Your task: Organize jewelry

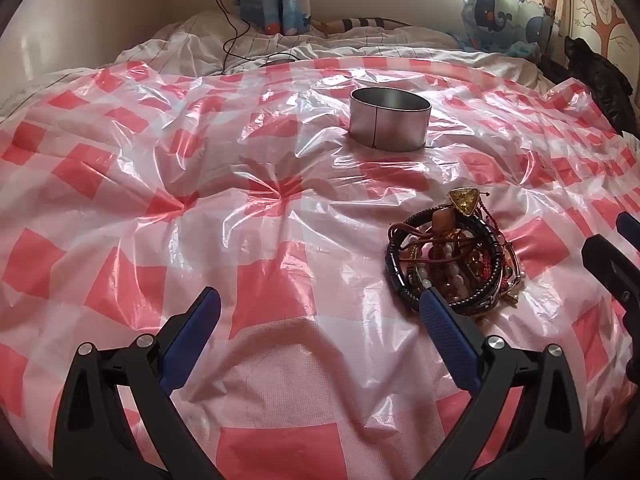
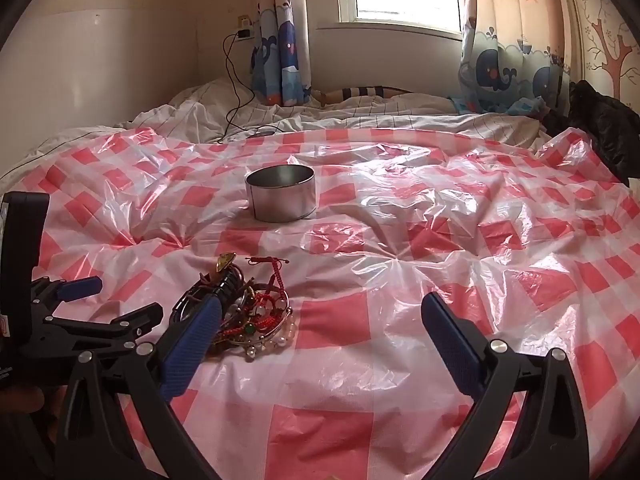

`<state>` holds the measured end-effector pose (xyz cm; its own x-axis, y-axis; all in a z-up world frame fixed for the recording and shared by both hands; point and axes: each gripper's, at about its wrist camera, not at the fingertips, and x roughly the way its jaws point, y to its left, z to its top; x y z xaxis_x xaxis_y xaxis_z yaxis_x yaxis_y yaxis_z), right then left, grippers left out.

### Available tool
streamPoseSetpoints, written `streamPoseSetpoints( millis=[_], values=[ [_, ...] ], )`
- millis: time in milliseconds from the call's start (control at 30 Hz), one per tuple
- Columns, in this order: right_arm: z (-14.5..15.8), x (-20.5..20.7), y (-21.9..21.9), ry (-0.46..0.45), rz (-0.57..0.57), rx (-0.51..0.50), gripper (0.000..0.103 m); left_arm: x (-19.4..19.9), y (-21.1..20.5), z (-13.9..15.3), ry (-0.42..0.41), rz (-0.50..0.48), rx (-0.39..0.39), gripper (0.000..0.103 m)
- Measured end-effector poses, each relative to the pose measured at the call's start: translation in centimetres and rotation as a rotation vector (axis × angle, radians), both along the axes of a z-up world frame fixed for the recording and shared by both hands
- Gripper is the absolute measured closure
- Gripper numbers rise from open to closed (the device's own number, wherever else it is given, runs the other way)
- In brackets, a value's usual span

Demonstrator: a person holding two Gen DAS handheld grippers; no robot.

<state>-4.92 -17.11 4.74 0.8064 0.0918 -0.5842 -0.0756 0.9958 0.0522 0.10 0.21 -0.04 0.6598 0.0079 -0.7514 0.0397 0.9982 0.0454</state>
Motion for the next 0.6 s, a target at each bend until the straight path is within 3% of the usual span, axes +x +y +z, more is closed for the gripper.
streamPoseSetpoints(
  millis=[600],
  values=[
    [-0.13,0.03,0.37,0.002,-0.002,0.001,0.007,-0.07,-0.11,-0.03,0.001,0.001,0.006,0.007]
  ],
)
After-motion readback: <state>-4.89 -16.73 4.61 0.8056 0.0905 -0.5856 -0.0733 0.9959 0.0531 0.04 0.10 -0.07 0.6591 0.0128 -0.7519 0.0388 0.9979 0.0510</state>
